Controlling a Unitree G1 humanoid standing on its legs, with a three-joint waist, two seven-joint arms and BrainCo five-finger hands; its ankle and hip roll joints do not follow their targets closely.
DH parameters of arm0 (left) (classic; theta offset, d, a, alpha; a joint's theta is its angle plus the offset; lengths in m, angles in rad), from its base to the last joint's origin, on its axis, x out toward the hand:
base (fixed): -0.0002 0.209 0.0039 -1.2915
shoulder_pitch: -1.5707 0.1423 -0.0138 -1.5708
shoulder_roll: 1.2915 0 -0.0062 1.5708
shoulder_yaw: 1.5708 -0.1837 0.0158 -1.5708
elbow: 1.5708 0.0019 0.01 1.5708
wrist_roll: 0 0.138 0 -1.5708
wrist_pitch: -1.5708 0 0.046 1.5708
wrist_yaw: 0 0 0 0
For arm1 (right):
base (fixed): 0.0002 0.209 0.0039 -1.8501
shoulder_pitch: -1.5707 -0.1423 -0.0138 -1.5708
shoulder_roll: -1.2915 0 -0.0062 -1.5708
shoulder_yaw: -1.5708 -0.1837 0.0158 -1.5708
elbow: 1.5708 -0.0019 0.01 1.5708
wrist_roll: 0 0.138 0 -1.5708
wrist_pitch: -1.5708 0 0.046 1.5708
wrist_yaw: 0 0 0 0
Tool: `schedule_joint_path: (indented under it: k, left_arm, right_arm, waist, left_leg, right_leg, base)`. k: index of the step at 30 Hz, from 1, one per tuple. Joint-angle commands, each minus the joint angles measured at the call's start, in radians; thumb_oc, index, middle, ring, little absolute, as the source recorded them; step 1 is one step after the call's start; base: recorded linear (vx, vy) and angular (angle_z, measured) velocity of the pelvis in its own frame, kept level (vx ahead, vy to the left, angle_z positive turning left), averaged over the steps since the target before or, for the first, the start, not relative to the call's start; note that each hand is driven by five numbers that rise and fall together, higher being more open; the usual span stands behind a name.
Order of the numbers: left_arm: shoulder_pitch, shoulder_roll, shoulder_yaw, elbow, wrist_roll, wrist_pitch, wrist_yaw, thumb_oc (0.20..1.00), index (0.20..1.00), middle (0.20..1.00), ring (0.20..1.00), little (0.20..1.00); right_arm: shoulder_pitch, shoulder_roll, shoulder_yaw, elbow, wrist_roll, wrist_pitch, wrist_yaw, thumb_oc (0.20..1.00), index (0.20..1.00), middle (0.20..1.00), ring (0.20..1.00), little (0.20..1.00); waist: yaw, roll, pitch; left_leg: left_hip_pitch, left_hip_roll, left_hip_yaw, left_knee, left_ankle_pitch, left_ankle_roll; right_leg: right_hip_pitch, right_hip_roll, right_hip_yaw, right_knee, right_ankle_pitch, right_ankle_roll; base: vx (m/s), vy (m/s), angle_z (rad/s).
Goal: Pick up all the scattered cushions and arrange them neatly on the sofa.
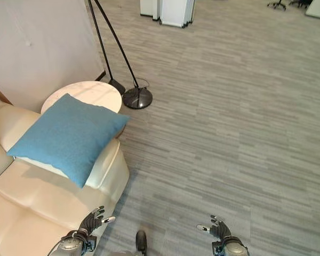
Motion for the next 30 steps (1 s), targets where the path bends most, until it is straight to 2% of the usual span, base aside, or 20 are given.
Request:
schedule_joint_path:
  k: [1, 3, 4, 6, 7, 8, 10, 14, 15, 16, 17, 18, 19, 21, 22, 23, 24, 26, 28, 30]
  left_arm:
    - [-0.039, 0.026, 0.008, -0.056, -0.009, -0.029, 0.002, 1.0, 1.0, 1.0, 1.0, 1.0]
    - [-0.041, 0.028, 0.008, -0.056, -0.015, -0.031, 0.002, 1.0, 1.0, 1.0, 1.0, 1.0]
    - [-0.042, 0.031, 0.004, -0.063, -0.022, -0.034, -0.003, 1.0, 1.0, 1.0, 1.0, 1.0]
    - [-0.05, 0.032, -0.001, -0.062, -0.021, -0.035, -0.003, 1.0, 1.0, 1.0, 1.0, 1.0]
    - [-0.056, 0.028, -0.007, -0.054, -0.015, -0.036, -0.006, 1.0, 1.0, 1.0, 1.0, 1.0]
    - [-0.065, 0.029, -0.002, -0.049, -0.011, -0.038, -0.005, 1.0, 1.0, 1.0, 1.0, 1.0]
    - [-0.07, 0.029, 0.003, -0.047, -0.014, -0.045, -0.005, 1.0, 1.0, 1.0, 1.0, 1.0]
    - [-0.072, 0.02, 0.005, -0.021, -0.021, -0.046, -0.009, 1.0, 1.0, 1.0, 1.0, 1.0]
    - [-0.07, -0.004, 0.004, 0.021, -0.039, -0.044, -0.005, 1.0, 1.0, 1.0, 1.0, 1.0]
    - [-0.07, -0.004, 0.004, 0.021, -0.039, -0.044, -0.005, 1.0, 1.0, 1.0, 1.0, 1.0]
    - [-0.076, -0.024, 0.009, 0.052, -0.067, -0.042, -0.001, 1.0, 1.0, 1.0, 1.0, 1.0]
    - [-0.076, -0.024, 0.009, 0.052, -0.067, -0.042, -0.001, 1.0, 1.0, 1.0, 1.0, 1.0]
    - [-0.079, -0.032, 0.013, 0.06, -0.085, -0.041, 0.001, 1.0, 1.0, 1.0, 1.0, 1.0]
    - [-0.077, -0.034, 0.013, 0.056, -0.101, -0.041, 0.0, 1.0, 1.0, 1.0, 1.0, 1.0]
    - [-0.08, -0.035, 0.015, 0.055, -0.104, -0.039, 0.001, 1.0, 1.0, 1.0, 1.0, 1.0]
    - [-0.08, -0.035, 0.015, 0.055, -0.104, -0.039, 0.001, 1.0, 1.0, 1.0, 1.0, 1.0]
    - [-0.08, -0.03, 0.018, 0.046, -0.107, -0.035, 0.0, 1.0, 1.0, 1.0, 1.0, 1.0]
    - [-0.084, -0.031, 0.014, 0.052, -0.103, -0.036, 0.001, 1.0, 1.0, 1.0, 1.0, 1.0]
    - [-0.08, -0.029, 0.013, 0.044, -0.099, -0.032, 0.001, 1.0, 1.0, 1.0, 1.0, 1.0]
    - [-0.074, -0.03, 0.015, 0.046, -0.089, -0.032, -0.002, 1.0, 1.0, 1.0, 1.0, 1.0]
  right_arm:
    - [-0.013, -0.004, -0.007, -0.036, -0.014, -0.017, 0.01, 1.0, 1.0, 1.0, 1.0, 1.0]
    - [-0.013, -0.003, -0.005, -0.041, -0.013, -0.018, 0.011, 1.0, 1.0, 1.0, 1.0, 1.0]
    - [-0.007, 0.0, -0.004, -0.042, -0.007, -0.018, 0.011, 1.0, 1.0, 1.0, 1.0, 1.0]
    - [-0.007, 0.004, -0.005, -0.039, -0.001, -0.018, 0.005, 1.0, 1.0, 1.0, 1.0, 1.0]
    - [-0.006, 0.005, -0.004, -0.038, 0.002, -0.019, 0.004, 1.0, 1.0, 1.0, 1.0, 1.0]
    - [-0.003, 0.007, -0.006, -0.035, 0.004, -0.016, 0.005, 1.0, 1.0, 1.0, 1.0, 1.0]
    - [0.0, 0.007, -0.012, -0.025, -0.001, -0.015, 0.004, 1.0, 1.0, 1.0, 1.0, 1.0]
    - [0.003, 0.008, -0.017, -0.005, -0.004, -0.014, 0.007, 1.0, 1.0, 1.0, 1.0, 1.0]
    - [0.009, 0.004, -0.009, 0.022, 0.012, -0.019, 0.014, 1.0, 1.0, 1.0, 1.0, 1.0]
    - [0.008, 0.003, -0.008, 0.022, 0.012, -0.019, 0.014, 1.0, 1.0, 1.0, 1.0, 1.0]
    - [0.009, 0.002, -0.007, 0.036, 0.031, -0.025, 0.011, 1.0, 1.0, 1.0, 1.0, 1.0]
    - [0.009, 0.002, -0.007, 0.036, 0.031, -0.025, 0.011, 1.0, 1.0, 1.0, 1.0, 1.0]
    - [0.009, -0.001, 0.0, 0.041, 0.038, -0.03, 0.017, 1.0, 1.0, 1.0, 1.0, 1.0]
    - [0.013, -0.007, 0.005, 0.035, 0.052, -0.033, 0.02, 1.0, 1.0, 1.0, 1.0, 1.0]
    - [0.011, -0.011, 0.009, 0.038, 0.053, -0.033, 0.021, 1.0, 1.0, 1.0, 1.0, 1.0]
    - [0.011, -0.011, 0.009, 0.038, 0.053, -0.033, 0.021, 1.0, 1.0, 1.0, 1.0, 1.0]
    - [0.013, -0.02, 0.014, 0.038, 0.04, -0.029, 0.019, 1.0, 1.0, 1.0, 1.0, 1.0]
    - [0.012, -0.023, 0.009, 0.055, 0.036, -0.026, 0.017, 1.0, 1.0, 1.0, 1.0, 1.0]
    - [0.018, -0.024, -0.004, 0.042, 0.041, -0.026, 0.014, 1.0, 1.0, 1.0, 1.0, 1.0]
    - [0.019, -0.024, -0.006, 0.046, 0.04, -0.027, 0.01, 1.0, 1.0, 1.0, 1.0, 1.0]
  waist:
    - [0.015, -0.028, 0.021]
    - [0.012, -0.018, 0.03]
    - [0.006, -0.004, 0.045]
    - [0.002, 0.009, 0.056]
    - [-0.001, 0.012, 0.061]
    - [-0.002, 0.008, 0.068]
    - [-0.002, 0.004, 0.067]
    - [-0.016, -0.005, 0.058]
    - [-0.022, -0.011, 0.025]
    - [-0.025, -0.011, 0.025]
    - [-0.023, -0.014, 0.016]
    - [-0.026, -0.014, 0.016]
    - [-0.021, -0.019, 0.014]
    - [-0.021, -0.032, 0.018]
    - [-0.019, -0.038, 0.026]
    - [-0.019, -0.038, 0.026]
    - [-0.013, -0.052, 0.039]
    - [-0.011, -0.061, 0.043]
    - [-0.022, -0.066, 0.034]
    - [-0.02, -0.058, 0.031]
  left_leg:
    - [0.048, -0.003, -0.054, -0.017, -0.098, -0.076]
    - [0.067, 0.004, -0.065, -0.024, -0.099, -0.079]
    - [0.092, 0.013, -0.087, -0.019, -0.108, -0.083]
    - [0.114, 0.024, -0.113, -0.016, -0.12, -0.089]
    - [0.134, 0.031, -0.133, -0.013, -0.133, -0.098]
    - [0.153, 0.031, -0.154, -0.004, -0.146, -0.108]
    - [0.171, 0.032, -0.175, -0.002, -0.155, -0.12]
    - [0.215, 0.043, -0.23, 0.007, -0.181, -0.14]
    - [0.241, 0.092, -0.275, 0.056, -0.16, -0.166]
    - [0.241, 0.093, -0.278, 0.056, -0.16, -0.166]
    - [0.209, 0.111, -0.305, 0.125, -0.103, -0.188]
    - [0.207, 0.111, -0.308, 0.127, -0.104, -0.188]
    - [0.182, 0.114, -0.321, 0.186, -0.063, -0.2]
    - [0.134, 0.097, -0.329, 0.281, -0.044, -0.202]
    - [0.101, 0.096, -0.306, 0.353, -0.033, -0.198]
    - [0.1, 0.096, -0.306, 0.354, -0.034, -0.198]
    - [0.054, 0.102, -0.243, 0.422, -0.038, -0.189]
    - [0.024, 0.093, -0.178, 0.365, -0.073, -0.183]
    - [0.006, 0.093, -0.076, 0.215, -0.116, -0.17]
    - [0.001, 0.096, -0.033, 0.126, -0.102, -0.182]
  right_leg:
    - [0.032, -0.204, 0.102, -0.08, 0.269, 0.079]
    - [0.014, -0.194, 0.104, -0.106, 0.242, 0.066]
    - [-0.011, -0.178, 0.104, -0.159, 0.199, 0.051]
    - [-0.031, -0.16, 0.12, -0.253, 0.171, 0.044]
    - [-0.051, -0.136, 0.182, -0.434, 0.206, 0.052]
    - [-0.071, -0.137, 0.237, -0.547, 0.26, 0.073]
    - [-0.095, -0.137, 0.271, -0.636, 0.299, 0.09]
    - [-0.085, -0.122, 0.308, -0.636, 0.299, 0.09]
    - [-0.049, -0.083, 0.325, -0.592, 0.283, 0.051]
    - [-0.049, -0.083, 0.322, -0.591, 0.282, 0.051]
    - [-0.02, -0.073, 0.292, -0.583, 0.263, 0.029]
    - [-0.02, -0.074, 0.289, -0.583, 0.262, 0.029]
    - [0.002, -0.068, 0.272, -0.582, 0.251, 0.015]
    - [0.044, -0.064, 0.246, -0.595, 0.233, -0.002]
    - [0.065, -0.064, 0.23, -0.597, 0.223, -0.012]
    - [0.065, -0.064, 0.23, -0.597, 0.223, -0.012]
    - [0.108, -0.062, 0.198, -0.606, 0.196, -0.029]
    - [0.136, -0.071, 0.154, -0.619, 0.18, -0.029]
    - [0.153, -0.084, 0.093, -0.636, 0.169, -0.014]
    - [0.164, -0.076, 0.073, -0.636, 0.151, -0.007]
  base:
    - [0.24, 0.166, 0.43]
    - [0.2, 0.047, 0.76]
    - [0.3, 0.029, 0.83]
    - [0.3, -0.048, 0.99]
    - [0.39, -0.171, 0.74]
    - [0.4, -0.214, 0.25]
    - [0.33, -0.207, 0.35]
    - [0.37, -0.287, 0.82]
    - [0.43, -0.398, 1.05]
    - [0.63, -0.645, 1.31]
    - [0.2, -0.251, 1.06]
    - [0.31, -0.392, 1.07]
    - [0.18, -0.213, 0.68]
    - [0.23, -0.266, 0.46]
    - [0.14, -0.168, 0.3]
    - [0.18, -0.226, 0.41]
    - [0.15, -0.186, 0.56]
    - [0.16, -0.157, 0.57]
    - [0.15, -0.045, 1.08]
    - [0.2, 0.04, 0.86]
